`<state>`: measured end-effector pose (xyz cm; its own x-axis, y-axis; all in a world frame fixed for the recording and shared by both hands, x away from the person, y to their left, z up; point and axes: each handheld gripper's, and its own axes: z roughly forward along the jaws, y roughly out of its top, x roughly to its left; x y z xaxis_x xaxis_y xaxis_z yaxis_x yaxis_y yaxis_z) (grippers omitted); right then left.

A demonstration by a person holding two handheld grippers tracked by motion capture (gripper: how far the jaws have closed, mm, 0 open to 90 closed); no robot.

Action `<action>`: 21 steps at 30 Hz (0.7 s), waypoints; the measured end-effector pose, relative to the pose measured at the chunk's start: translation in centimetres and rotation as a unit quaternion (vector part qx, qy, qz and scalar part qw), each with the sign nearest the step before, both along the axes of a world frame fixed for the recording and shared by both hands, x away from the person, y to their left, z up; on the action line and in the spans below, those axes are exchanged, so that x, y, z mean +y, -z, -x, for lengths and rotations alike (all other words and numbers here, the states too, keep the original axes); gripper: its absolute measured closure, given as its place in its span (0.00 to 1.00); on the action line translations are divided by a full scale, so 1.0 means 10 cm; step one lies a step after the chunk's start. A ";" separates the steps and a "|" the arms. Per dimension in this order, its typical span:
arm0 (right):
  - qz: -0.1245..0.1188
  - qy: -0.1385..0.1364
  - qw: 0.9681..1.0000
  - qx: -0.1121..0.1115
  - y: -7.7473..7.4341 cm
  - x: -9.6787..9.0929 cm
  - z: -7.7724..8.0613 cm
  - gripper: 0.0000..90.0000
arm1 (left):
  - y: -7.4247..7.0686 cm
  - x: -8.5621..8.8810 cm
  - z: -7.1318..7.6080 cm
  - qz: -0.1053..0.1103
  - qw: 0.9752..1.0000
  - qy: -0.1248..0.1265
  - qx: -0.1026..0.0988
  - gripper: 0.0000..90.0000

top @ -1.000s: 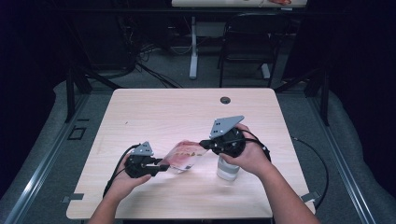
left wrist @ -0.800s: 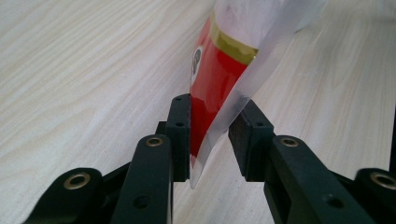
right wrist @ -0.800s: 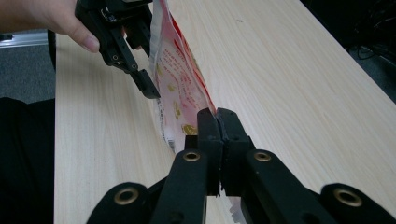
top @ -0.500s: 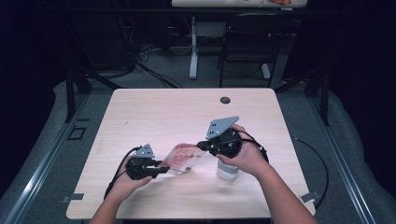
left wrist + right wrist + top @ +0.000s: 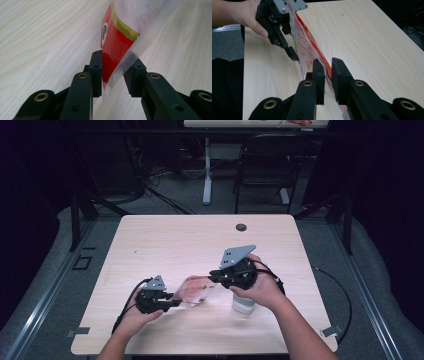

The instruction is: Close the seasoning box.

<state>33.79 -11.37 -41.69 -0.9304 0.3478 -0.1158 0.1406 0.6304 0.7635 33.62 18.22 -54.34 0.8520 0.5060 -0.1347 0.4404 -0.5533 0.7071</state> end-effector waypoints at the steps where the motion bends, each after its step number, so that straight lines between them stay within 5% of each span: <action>1: -0.002 0.000 1.000 0.000 0.00 0.01 0.00 0.91 | 0.00 0.00 0.00 -0.001 1.000 0.000 0.000 0.78; 8: 0.002 -0.009 1.000 -0.006 0.00 0.07 0.02 0.95 | 0.02 -0.02 0.00 -0.010 1.000 -0.003 0.000 0.77; 21: 0.022 -0.009 0.999 -0.025 -0.02 0.10 0.02 0.97 | -0.09 0.10 0.02 0.009 1.000 -0.024 -0.012 0.69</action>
<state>33.60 -10.38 -41.49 -0.9289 0.3252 -0.1772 0.0913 0.6648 0.7414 33.44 19.22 -53.46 0.8302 0.5436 -0.1236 0.4486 -0.5197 0.7271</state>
